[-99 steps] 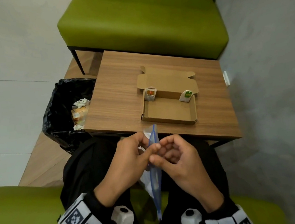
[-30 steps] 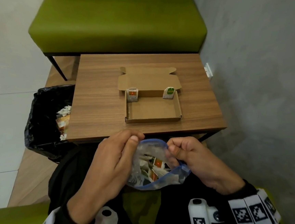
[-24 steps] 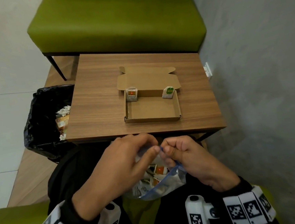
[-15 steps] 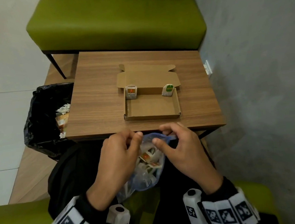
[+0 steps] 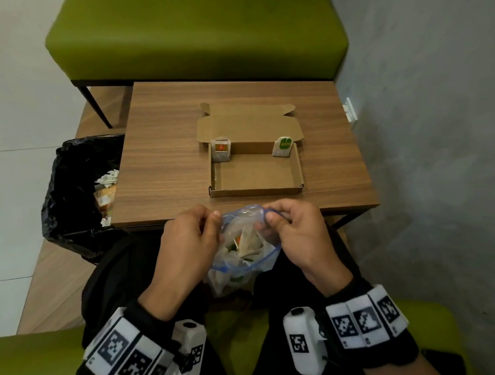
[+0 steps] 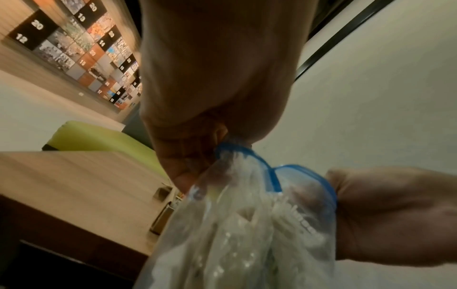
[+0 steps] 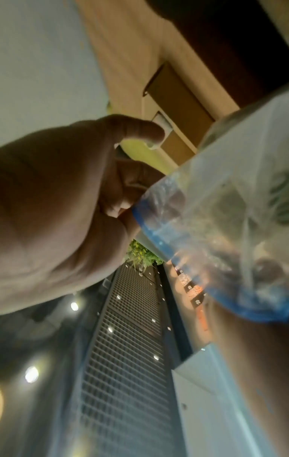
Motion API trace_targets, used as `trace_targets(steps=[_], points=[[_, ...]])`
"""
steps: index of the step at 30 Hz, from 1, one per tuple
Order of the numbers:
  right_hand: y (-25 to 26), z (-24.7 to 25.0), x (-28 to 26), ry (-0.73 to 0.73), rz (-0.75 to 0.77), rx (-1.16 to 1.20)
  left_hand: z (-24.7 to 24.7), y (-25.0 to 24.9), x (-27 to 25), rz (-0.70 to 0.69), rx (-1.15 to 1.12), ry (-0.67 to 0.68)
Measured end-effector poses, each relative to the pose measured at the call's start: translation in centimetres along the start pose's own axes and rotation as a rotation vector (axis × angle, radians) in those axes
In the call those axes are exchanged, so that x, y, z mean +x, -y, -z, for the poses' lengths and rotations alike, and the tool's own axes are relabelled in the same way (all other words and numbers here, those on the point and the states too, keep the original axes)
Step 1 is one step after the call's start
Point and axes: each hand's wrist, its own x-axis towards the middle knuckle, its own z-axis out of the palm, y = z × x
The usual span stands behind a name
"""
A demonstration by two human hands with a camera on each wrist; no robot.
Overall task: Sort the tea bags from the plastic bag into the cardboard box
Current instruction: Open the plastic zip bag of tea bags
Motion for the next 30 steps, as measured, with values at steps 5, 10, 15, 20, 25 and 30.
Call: trace_targets(steps=[5,10,15,20,25,30], points=[[0.7,0.1,0.6,0.178,-0.172,0.202,0.2,-0.2,-0.1,-0.261,0.079,0.075],[1.0,0.4,0.7,0.309,-0.190,0.137,-0.1,-1.3,0.5,-0.389,0.140,0.111],[0.8,0.3,0.3,0.346,-0.195,0.187,-0.3,-1.2,0.9,-0.200,-0.016,0.145],[0.2,-0.2,-0.1,0.198,-0.108,0.179,-0.9,-0.4,0.7,-0.023,-0.212,0.111],[-0.4,0.8,-0.6,0.113,0.025,0.109,-0.9,-0.7,0.2,0.082,-0.362,0.030],[-0.8,1.3,-0.1,-0.047,0.066,0.041,-1.2,-1.1,-0.1,0.156,-0.510,0.026]])
